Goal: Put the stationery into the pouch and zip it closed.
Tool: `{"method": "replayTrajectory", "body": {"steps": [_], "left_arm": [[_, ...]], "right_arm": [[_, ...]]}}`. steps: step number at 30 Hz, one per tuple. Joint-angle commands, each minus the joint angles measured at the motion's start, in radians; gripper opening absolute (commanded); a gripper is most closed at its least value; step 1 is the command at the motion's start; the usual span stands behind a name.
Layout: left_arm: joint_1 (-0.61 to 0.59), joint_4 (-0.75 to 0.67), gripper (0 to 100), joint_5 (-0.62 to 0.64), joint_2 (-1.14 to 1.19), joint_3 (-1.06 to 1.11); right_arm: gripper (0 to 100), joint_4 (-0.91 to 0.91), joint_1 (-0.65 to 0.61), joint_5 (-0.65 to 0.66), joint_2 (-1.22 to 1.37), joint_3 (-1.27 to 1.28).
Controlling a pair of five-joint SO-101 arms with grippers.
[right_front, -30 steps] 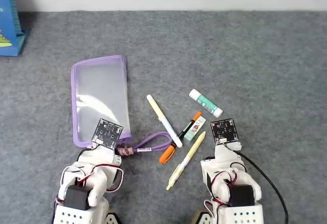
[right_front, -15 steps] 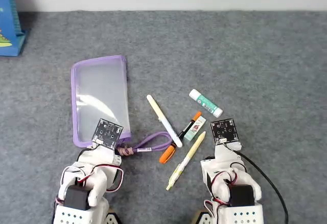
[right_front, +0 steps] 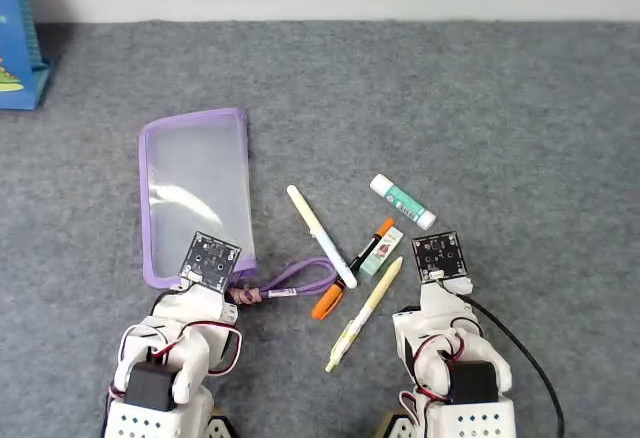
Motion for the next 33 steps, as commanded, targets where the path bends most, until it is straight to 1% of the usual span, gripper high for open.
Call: {"method": "replayTrajectory", "body": {"steps": [1,33], "left_arm": [[0.000,0.005,1,0.008,-0.011,-0.012],[-0.005,0.005,1,0.003,-0.011,-0.015]], "right_arm": [[0.9,0.004,0.002,0.006,-0.013,0.017],[0.9,0.004,0.002,0.006,-0.013,0.017]]}}
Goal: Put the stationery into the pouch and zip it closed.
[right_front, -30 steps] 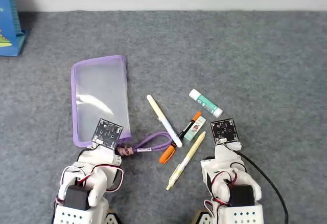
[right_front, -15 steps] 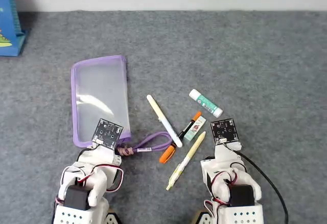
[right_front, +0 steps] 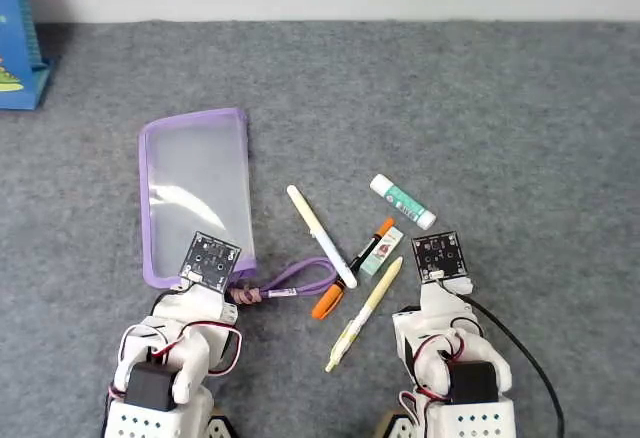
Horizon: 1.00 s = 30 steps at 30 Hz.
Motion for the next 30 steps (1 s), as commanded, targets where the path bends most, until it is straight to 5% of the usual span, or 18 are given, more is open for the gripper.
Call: {"method": "replayTrajectory", "body": {"steps": [1,23,30], "left_arm": [[-0.009,0.005,1,0.005,-0.011,-0.015],[-0.689,0.043,5,0.002,-0.011,-0.124],[-0.735,0.032,5,0.008,-0.011,-0.124]], "right_arm": [[0.9,0.004,0.002,0.006,-0.013,0.017],[0.9,0.004,-0.001,0.006,-0.013,0.017],[0.9,0.004,-0.001,0.002,-0.013,0.017]]}}
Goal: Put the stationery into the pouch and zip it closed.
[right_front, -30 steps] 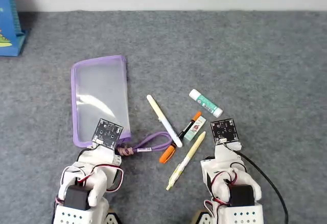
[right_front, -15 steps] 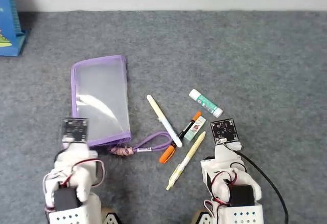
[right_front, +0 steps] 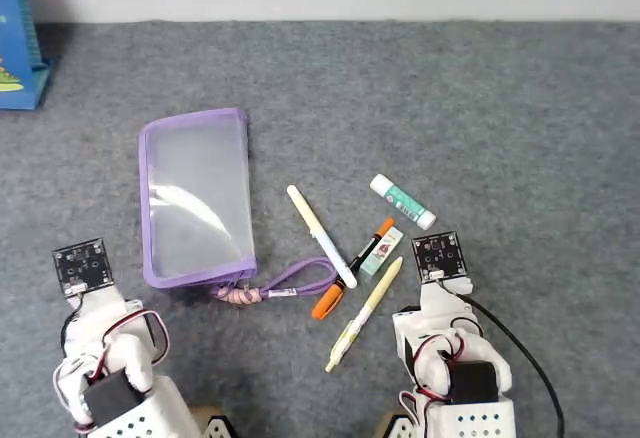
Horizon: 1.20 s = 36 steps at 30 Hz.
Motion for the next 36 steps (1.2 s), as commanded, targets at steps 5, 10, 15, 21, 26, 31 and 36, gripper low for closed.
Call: {"method": "replayTrajectory", "body": {"steps": [5,10,15,21,26,31,36], "left_arm": [[-0.009,-0.032,5,0.006,-0.011,-0.058],[-0.008,-0.037,5,0.005,-0.011,-0.039],[-0.008,-0.034,5,0.005,-0.011,-0.036],[-0.008,-0.041,5,0.003,-0.011,-0.019],[-0.008,-0.041,5,0.003,-0.011,-0.018],[-0.008,-0.041,5,0.003,-0.011,-0.018],[-0.008,-0.048,5,0.003,-0.011,-0.016]], "right_arm": [[0.9,0.004,0.059,0.032,-0.013,-0.008],[0.9,-0.073,0.071,0.397,-0.013,-0.077],[1.3,-0.153,-0.005,0.460,-0.001,-0.086],[6.4,0.016,-0.124,0.456,0.001,-0.285],[6.8,0.028,-0.211,0.457,0.044,-0.382],[6.9,-0.039,-0.306,0.457,0.260,-0.439],[6.9,-0.105,-0.381,0.417,0.590,-0.588]]}}
